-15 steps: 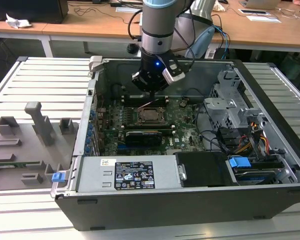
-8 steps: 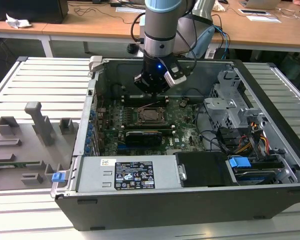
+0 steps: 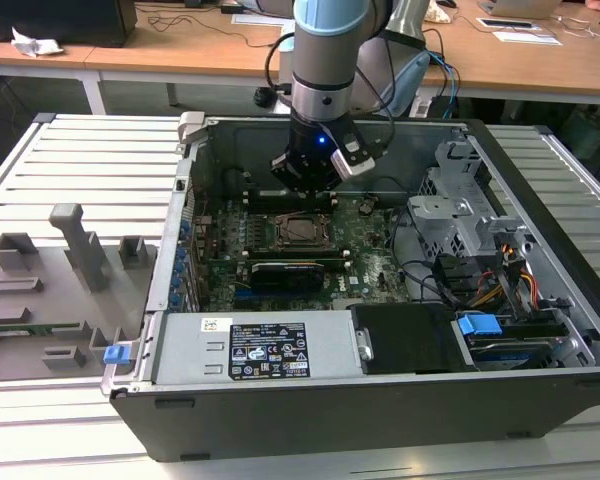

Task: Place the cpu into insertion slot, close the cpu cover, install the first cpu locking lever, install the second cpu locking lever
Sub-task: 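Install the first cpu locking lever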

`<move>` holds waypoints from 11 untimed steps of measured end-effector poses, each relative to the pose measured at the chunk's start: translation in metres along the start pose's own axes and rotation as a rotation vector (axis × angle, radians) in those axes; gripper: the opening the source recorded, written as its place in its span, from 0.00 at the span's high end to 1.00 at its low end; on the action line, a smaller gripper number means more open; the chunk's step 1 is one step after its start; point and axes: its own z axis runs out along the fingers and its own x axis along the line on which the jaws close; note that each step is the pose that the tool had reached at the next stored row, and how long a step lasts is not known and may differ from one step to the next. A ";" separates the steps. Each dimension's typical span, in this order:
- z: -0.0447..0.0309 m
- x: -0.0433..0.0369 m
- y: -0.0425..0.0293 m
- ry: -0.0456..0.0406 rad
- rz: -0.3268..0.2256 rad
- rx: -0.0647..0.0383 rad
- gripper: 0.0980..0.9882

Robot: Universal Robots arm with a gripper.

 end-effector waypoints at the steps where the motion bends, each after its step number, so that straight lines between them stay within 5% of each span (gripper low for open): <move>1: 0.0007 0.0000 -0.0001 0.0000 0.000 0.000 0.99; 11: 0.0070 -0.0005 -0.0005 0.0006 0.000 0.005 0.99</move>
